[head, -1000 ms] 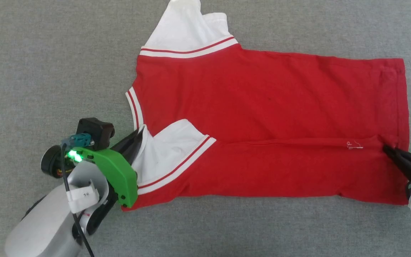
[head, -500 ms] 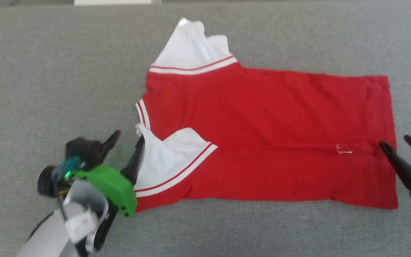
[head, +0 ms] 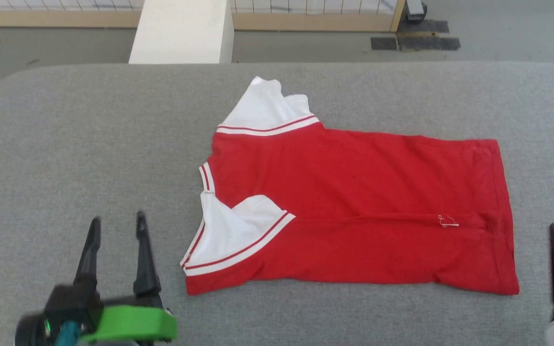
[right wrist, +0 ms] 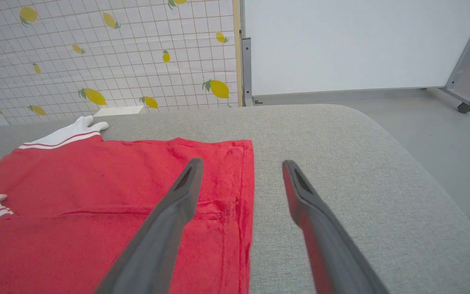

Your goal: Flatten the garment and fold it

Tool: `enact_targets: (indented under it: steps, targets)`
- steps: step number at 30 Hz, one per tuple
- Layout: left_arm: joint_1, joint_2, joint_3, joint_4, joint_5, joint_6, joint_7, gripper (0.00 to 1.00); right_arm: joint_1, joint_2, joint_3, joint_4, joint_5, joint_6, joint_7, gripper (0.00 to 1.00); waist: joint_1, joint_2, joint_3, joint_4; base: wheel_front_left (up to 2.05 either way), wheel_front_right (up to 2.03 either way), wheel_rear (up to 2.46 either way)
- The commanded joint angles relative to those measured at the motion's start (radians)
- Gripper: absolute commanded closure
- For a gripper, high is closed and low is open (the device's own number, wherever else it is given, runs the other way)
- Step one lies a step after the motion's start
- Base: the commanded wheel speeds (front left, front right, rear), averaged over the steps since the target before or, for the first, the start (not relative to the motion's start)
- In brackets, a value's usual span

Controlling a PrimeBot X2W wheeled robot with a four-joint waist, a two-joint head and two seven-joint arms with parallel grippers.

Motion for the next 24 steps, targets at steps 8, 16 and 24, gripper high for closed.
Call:
enact_targets:
  steps: [8, 16, 24]
  targets:
    - [0.129, -0.123, 0.061, 0.022, 0.072, -0.045, -0.007, 0.00, 0.049, 0.112, 0.026, 0.031, -0.081, -0.001, -0.070, 0.00, 0.0000, 0.0000, -0.028, 0.003, 0.00, 0.00, 0.00]
    - [-0.013, -0.039, -0.021, 0.131, 0.052, -0.199, 0.170, 0.00, -0.003, 0.082, 0.024, 0.020, -0.090, -0.001, -0.056, 0.00, 0.0000, 0.0000, 0.008, 0.010, 0.00, 0.00, 0.00]
    - [-0.115, 0.019, -0.097, 0.201, 0.009, -0.305, 0.421, 0.00, -0.022, 0.063, 0.034, 0.023, -0.078, -0.001, -0.043, 0.00, 0.0000, 0.0000, 0.061, 0.001, 0.00, 0.00, 0.00]
